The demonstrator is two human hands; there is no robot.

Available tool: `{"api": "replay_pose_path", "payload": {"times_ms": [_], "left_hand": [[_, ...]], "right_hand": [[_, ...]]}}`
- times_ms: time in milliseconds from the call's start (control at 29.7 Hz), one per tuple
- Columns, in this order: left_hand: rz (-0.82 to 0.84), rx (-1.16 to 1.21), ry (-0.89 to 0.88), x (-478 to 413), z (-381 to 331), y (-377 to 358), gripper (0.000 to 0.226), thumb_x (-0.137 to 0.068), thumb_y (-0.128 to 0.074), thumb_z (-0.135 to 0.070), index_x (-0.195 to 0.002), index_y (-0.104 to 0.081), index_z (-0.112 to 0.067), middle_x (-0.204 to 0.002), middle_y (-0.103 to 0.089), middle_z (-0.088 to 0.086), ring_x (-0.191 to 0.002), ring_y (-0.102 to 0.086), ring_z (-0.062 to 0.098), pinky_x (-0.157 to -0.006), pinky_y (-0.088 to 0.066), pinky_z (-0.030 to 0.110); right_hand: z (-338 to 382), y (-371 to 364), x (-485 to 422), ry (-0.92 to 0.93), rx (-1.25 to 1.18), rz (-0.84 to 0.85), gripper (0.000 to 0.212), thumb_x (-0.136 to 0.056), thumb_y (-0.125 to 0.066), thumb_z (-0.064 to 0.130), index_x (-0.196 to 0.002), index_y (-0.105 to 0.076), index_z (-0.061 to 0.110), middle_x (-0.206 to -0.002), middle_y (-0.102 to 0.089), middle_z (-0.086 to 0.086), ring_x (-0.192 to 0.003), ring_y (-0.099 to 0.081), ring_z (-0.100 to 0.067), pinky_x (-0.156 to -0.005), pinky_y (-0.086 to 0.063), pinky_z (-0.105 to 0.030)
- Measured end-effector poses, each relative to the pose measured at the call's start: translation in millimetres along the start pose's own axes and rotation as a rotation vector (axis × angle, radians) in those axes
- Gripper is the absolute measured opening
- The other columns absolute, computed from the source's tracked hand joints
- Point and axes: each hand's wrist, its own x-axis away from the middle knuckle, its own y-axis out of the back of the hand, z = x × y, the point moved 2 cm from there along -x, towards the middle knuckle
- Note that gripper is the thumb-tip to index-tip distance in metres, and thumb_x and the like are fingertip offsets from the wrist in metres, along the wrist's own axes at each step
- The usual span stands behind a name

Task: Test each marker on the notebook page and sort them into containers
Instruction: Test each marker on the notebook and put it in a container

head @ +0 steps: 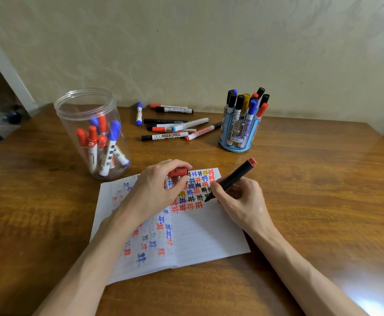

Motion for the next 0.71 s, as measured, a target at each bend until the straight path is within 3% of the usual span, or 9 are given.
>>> {"api": "replay_pose_path", "payload": {"times_ms": [269,471,706], "left_hand": [[0.004,-0.011,0.002,0.1,-0.5,0.1,0.03,-0.099,-0.062,-0.031,-0.129,-0.064,-0.028,-0.123,-0.065,-0.011,-0.102,-0.062,-0.001,-0.068,-0.053,0.009],[0.016,0.008,0.004,-0.3,0.3,0.1,0.029,-0.1,-0.063,-0.031,-0.128,-0.063,-0.028,-0.123,-0.065,-0.012,-0.108,-0.064,0.004,-0.068,-0.055,0.012],[0.014,0.0,-0.001,-0.5,0.9,-0.5,0.029,-0.099,-0.063,-0.03,-0.128,-0.064,-0.028,-0.121,-0.064,-0.014,-0.109,-0.063,0.005,-0.068,-0.051,0.011]], "right_hand": [[1.7,-0.8,2.0,0.021,0.033,0.025,0.01,-0.094,-0.076,0.03,-0.088,-0.075,0.022,-0.084,-0.078,0.012,-0.08,-0.076,-0.009,-0.07,-0.064,-0.036],[0.6,1.1,1.6,0.061,0.076,0.026,0.011,-0.094,-0.075,0.028,-0.086,-0.071,0.022,-0.085,-0.076,0.013,-0.08,-0.074,-0.003,-0.068,-0.059,-0.022],[-0.4,1.1,-0.1,0.041,0.015,0.01,0.014,-0.093,-0.075,0.027,-0.087,-0.074,0.015,-0.087,-0.079,0.009,-0.082,-0.076,-0.006,-0.071,-0.062,-0.026]]}}
